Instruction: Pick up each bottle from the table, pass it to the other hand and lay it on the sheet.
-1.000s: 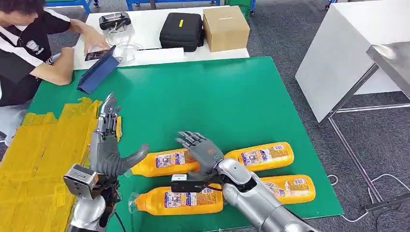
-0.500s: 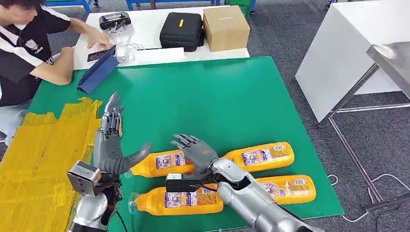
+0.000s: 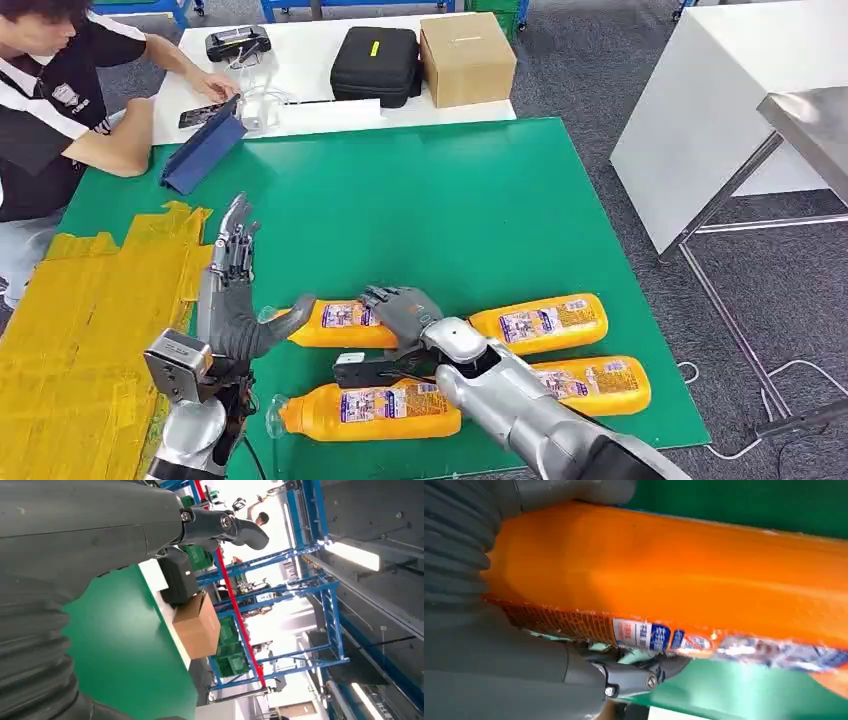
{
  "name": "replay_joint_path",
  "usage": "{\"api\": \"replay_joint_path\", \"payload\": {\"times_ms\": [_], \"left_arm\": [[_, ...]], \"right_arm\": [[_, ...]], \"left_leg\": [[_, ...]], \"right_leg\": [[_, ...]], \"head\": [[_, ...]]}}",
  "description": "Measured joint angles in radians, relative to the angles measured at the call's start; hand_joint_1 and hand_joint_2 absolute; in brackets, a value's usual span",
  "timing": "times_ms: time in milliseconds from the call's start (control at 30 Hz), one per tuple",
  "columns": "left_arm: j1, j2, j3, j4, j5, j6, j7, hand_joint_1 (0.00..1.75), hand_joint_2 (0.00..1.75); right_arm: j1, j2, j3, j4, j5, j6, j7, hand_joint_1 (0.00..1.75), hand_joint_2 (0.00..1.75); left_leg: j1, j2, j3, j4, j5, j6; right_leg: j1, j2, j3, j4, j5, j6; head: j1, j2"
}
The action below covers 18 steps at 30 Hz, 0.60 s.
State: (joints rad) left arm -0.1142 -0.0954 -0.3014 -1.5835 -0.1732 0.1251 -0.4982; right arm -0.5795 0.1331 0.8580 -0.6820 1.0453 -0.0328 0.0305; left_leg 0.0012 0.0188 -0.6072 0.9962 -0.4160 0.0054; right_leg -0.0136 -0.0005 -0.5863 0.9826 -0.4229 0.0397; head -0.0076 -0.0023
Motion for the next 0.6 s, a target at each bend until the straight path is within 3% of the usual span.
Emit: {"api": "replay_joint_path", "payload": {"times_ms": [33,67,433,600], "left_arm": [[-0.001,-0.001,0.0,0.003,0.0,0.0,0.0,0.0,1.75],[-0.002,-0.002,0.0,0.005,0.0,0.0,0.0,0.0,1.75],[-0.001,-0.003,0.0,0.008,0.0,0.004,0.001,0.0,1.75],[0.006,-0.004,0.0,0.006,-0.005,0.004,0.004,0.0,1.75]], "right_arm": [[-0.008,0.005,0.007,0.011,0.007,0.003,0.006,1.54,1.75],[-0.015,0.008,0.016,0.023,0.01,0.003,0.012,1.75,1.75],[-0.014,0.024,0.03,0.054,0.01,-0.13,0.03,1.75,1.75],[0.047,0.023,-0.022,-0.018,-0.034,-0.247,0.006,1.75,1.75]], "left_leg": [[0.0,0.0,0.001,0.0,0.0,0.0],[0.0,0.0,0.001,0.0,0.0,0.0],[0.0,0.0,0.002,0.0,0.0,0.0],[0.0,0.0,0.0,0.0,0.0,0.0]], "right_leg": [[0.0,0.0,0.0,0.0,0.0,0.0],[0.0,0.0,0.001,0.0,0.0,0.0],[0.0,0.0,0.002,0.0,0.0,0.0],[0.0,0.0,0.001,0.0,0.0,0.0]], "head": [[0.0,0.0],[0.0,0.0],[0.0,0.0],[0.0,0.0]]}}
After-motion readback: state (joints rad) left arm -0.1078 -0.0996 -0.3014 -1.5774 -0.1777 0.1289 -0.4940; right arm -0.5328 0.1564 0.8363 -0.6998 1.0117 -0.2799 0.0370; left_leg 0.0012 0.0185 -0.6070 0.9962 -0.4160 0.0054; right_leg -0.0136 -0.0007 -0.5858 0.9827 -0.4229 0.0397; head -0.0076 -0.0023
